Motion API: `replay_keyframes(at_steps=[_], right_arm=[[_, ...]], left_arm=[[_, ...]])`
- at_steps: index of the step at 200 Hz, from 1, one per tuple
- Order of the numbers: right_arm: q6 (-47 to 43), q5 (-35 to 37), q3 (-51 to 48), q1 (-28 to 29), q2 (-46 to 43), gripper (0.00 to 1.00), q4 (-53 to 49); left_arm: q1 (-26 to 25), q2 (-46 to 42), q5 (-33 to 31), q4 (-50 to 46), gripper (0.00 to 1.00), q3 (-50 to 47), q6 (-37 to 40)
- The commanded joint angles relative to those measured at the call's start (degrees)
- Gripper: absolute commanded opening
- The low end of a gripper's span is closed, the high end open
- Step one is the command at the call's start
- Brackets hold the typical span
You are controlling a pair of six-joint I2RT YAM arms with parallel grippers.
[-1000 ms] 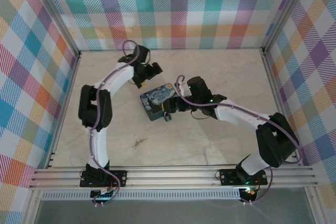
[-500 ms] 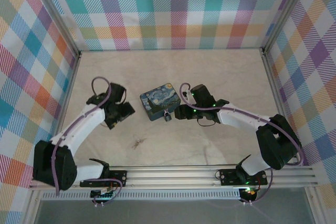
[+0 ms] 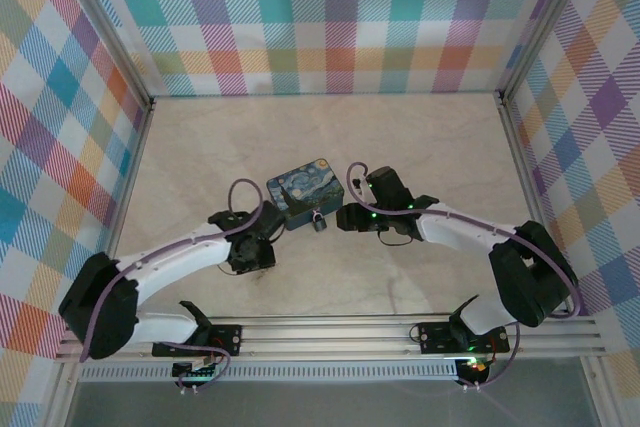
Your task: Unlock the padlock with the key
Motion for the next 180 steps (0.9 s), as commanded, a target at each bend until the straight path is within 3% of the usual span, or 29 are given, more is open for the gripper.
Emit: replay_keyframes(at_steps=[1,24,72,180], right_arm=[[0.29,0.42,-0.73,0.08,-2.51,0.49,0.57],[0.03,1.11,-1.09,0.09,-3.15,0.50,0.32],[-0.02,1.11,-1.46,0.08,-3.20,0.50,0.42],[-0.41,0.50,-0.87,0.08,-2.63,0.51,0.31]], left_arm=[[-3.03,3.96,-5.73,-1.90,0.37,2.94,4.61],[-6.79,8.15,-7.97,-1.72,0.32,4.68,6.65],[-12.48,14.12,-12.43,-4.80,0.32,10.05,9.70],[-13.70,17.68,-13.48,-3.33,0.27,8.16,14.60]])
